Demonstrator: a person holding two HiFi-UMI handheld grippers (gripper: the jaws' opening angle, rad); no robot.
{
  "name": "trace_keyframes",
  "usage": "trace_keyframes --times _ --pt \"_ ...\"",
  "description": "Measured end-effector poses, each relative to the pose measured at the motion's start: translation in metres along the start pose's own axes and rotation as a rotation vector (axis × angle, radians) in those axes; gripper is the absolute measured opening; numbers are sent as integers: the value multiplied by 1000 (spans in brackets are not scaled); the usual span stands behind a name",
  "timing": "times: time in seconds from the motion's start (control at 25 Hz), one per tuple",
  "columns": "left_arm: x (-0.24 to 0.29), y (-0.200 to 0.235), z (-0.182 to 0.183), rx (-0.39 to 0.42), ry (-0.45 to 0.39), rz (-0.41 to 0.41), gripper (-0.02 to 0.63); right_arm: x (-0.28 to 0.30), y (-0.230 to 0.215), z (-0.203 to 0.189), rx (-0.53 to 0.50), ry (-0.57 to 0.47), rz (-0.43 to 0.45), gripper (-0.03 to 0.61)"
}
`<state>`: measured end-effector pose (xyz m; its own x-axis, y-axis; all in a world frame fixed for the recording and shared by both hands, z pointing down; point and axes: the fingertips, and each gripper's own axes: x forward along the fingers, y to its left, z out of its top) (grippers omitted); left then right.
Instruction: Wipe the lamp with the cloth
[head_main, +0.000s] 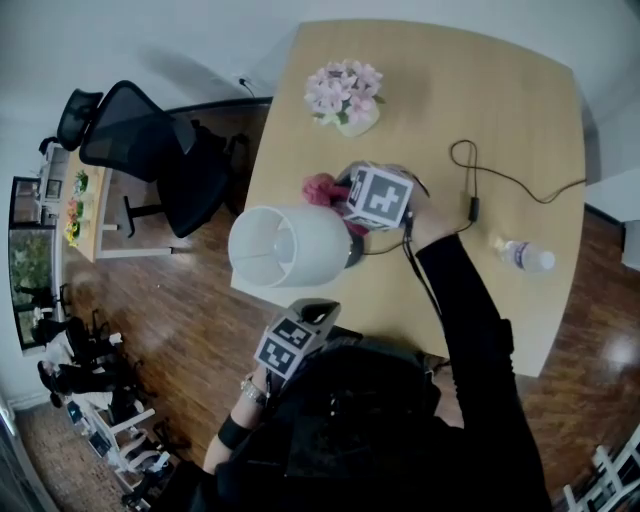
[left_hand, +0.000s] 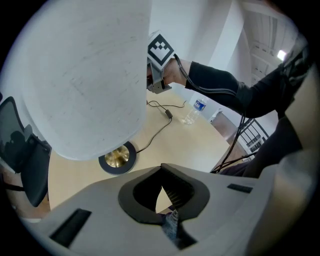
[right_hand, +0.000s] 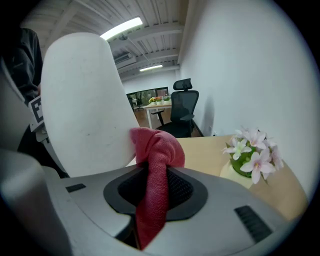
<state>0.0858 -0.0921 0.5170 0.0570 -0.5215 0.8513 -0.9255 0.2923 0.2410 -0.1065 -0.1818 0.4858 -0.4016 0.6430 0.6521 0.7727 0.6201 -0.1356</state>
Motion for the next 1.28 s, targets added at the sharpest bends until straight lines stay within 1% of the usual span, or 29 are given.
trace_keyframes --times 0.08,0.12,0.24,0.32,0.48,0.6,0.72,0.8,0.84,0.92,1.0,1.16,1.28 --pt "-3 1 -2 4 -7 -3 -8 -1 5 -6 30 7 -21 97" --pt "-4 2 -3 5 -13 -5 -8 -4 5 -10 52 9 -49 97" --pt "-8 11 -6 16 -37 -15 -8 -29 1 -17 118 -8 -180 97" --pt "-11 19 -6 35 -51 -24 -8 -56 5 -13 151 -45 -258 97" --pt "-25 31 1 81 -98 -48 -8 -116 37 14 192 -152 -358 97" --pt "-35 38 10 113 -147 -68 -8 -151 66 36 182 -181 -429 97" --pt "-43 42 9 141 -177 -93 -8 -175 96 62 166 -210 -472 97" --pt "-48 45 6 150 -188 -109 -8 -184 113 82 138 -217 -488 97" --pt "-49 47 5 152 -194 -115 -8 -186 119 91 107 -207 -493 97" --pt "-49 51 4 152 -208 -121 -8 -188 128 106 34 -173 -499 97" --pt "-51 57 5 147 -223 -121 -8 -184 136 122 -16 -136 -497 97" --pt "-62 69 5 130 -256 -118 -8 -159 154 156 -117 -38 -479 97" --pt "-66 78 4 111 -276 -115 -8 -131 163 177 -244 64 -450 97"
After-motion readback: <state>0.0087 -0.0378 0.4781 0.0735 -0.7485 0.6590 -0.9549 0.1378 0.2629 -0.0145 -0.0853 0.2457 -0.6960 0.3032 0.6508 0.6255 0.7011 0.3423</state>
